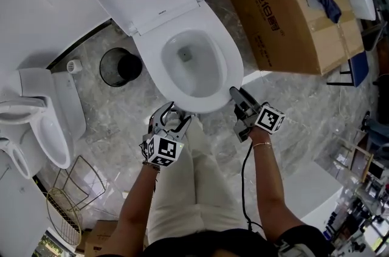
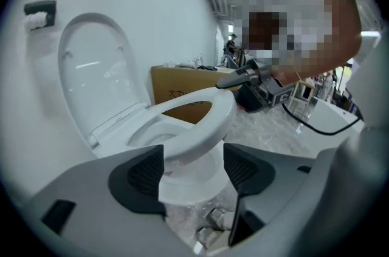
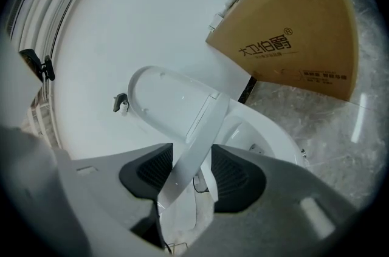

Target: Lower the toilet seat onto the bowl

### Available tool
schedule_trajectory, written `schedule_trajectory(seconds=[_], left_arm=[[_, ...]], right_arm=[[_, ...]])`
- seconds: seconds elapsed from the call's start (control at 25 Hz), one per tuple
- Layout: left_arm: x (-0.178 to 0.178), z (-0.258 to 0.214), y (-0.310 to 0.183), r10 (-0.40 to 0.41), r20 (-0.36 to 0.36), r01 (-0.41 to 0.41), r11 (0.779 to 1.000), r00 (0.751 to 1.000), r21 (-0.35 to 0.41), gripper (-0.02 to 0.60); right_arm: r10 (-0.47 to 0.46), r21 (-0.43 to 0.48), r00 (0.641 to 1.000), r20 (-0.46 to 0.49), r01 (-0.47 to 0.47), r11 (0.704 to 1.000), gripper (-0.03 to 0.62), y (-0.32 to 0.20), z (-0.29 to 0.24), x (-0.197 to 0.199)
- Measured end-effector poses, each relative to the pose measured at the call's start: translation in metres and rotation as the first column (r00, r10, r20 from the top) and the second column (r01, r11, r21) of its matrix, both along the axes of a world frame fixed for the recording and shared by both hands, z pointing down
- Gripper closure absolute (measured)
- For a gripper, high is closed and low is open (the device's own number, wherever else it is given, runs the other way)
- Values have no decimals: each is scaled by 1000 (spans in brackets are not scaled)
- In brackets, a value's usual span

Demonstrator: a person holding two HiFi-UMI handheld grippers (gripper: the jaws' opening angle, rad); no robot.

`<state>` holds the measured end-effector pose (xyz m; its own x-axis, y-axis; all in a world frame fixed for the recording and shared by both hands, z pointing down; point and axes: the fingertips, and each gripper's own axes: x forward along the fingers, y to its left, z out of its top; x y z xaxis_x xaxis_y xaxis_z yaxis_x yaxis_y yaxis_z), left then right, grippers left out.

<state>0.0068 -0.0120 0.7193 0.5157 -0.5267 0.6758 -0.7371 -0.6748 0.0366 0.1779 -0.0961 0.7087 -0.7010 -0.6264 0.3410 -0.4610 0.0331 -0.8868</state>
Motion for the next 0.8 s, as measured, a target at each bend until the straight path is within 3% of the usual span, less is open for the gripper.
schedule_trajectory(seconds=[0.08,0.12,0.16,0.2,0.28,0.36,0.44,0.48,0.52,0.56,0.6,0.64,0.72,0.8], left_arm=[[-14,2,5,-120,-83,114,990,989,-78,282],[-22,6,7,-206,-145,186,972,968,-143,279],[-31,11,8,-306,-216,258,939,927,-226,268],[-38,16,10,-410,-289,315,892,865,-323,257],[-47,23,10,-586,-424,350,784,690,-513,238],[-46,24,6,-709,-520,299,687,477,-662,235],[-38,20,0,-810,-534,209,581,242,-786,235],[-30,16,-6,-838,-532,147,546,121,-825,235],[-23,12,-14,-844,-535,100,536,44,-838,235],[-18,13,-19,-839,-544,79,544,26,-836,235],[-13,16,-21,-834,-550,68,551,34,-832,235],[-6,17,-23,-837,-547,49,548,31,-835,235],[5,19,-25,-850,-527,17,527,-2,-850,235],[10,24,-26,-858,-513,12,513,-19,-858,235]], right_arm=[[22,-55,999,-48,-24,998,396,6,9,6],[18,-49,998,-54,-20,999,396,6,9,6],[11,-32,999,-43,-13,999,396,4,7,3],[9,-23,999,-37,-10,1000,397,4,6,2],[21,-36,999,-36,-23,999,401,5,9,4],[45,-63,999,-19,-46,997,402,8,13,6],[29,-23,1000,-9,-29,999,405,6,12,4],[27,-12,1000,-6,-28,1000,405,5,11,4],[37,-19,999,-1,-37,999,407,6,12,3],[52,-36,999,6,-52,998,408,8,14,3],[71,-59,997,17,-70,996,408,9,16,3],[88,-77,996,26,-85,993,410,10,17,2],[97,-94,995,19,-95,991,412,12,21,4],[83,-96,996,-18,-84,992,413,15,26,10]])
